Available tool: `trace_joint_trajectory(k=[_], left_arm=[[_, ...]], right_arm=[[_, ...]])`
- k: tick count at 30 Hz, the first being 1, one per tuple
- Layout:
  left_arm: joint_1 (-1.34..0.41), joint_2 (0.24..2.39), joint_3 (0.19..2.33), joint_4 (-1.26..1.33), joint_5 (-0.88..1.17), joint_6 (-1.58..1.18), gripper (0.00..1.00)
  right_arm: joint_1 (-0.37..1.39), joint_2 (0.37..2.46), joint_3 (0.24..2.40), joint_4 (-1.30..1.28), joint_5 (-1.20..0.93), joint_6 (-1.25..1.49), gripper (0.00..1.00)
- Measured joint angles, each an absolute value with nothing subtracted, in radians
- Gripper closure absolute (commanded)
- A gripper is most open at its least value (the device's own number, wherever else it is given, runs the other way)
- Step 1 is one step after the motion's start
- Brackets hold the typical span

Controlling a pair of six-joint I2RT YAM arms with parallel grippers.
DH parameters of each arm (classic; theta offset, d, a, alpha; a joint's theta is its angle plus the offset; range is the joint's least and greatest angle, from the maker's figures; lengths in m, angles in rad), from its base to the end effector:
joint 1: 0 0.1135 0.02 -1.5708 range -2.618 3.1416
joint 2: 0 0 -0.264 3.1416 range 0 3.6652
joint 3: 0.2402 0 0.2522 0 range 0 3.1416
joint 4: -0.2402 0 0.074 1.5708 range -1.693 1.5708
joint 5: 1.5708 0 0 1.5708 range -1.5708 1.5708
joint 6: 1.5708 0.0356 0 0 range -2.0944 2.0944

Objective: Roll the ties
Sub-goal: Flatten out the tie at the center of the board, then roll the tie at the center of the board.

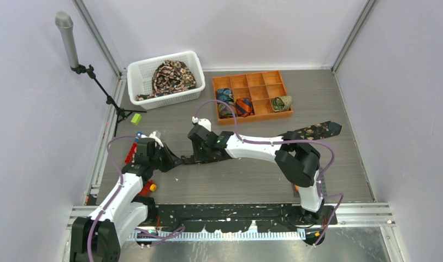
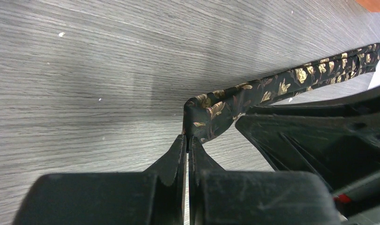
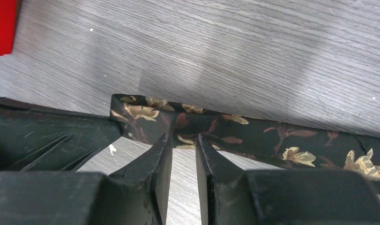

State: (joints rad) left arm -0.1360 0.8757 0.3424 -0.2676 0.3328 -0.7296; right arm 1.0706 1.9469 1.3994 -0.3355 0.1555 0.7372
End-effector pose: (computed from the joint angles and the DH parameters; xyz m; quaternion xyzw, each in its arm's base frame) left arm 0.1642 -0.0342 0.1661 -0.2078 0.8922 -0.2947 0.2718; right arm 0.2095 0.3717 0.1984 -0.1299 0.9299 0.2189 0.2654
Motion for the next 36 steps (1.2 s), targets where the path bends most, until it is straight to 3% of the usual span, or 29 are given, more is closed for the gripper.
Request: trace_joint_trajectory(k=[6,36], left_arm=[[-0.136,0.859,0.341,-0.279,0.333,-0.731,1.00],[-0.136,0.875,0.362,-0.282,0.369,-0.803,1.00]], right_arm=[[1.071,1.998,1.415,-0.325,0.154,0.738,0.79],[1.078,2.067,1.416,-0.242,0.073,0.815,0.83]])
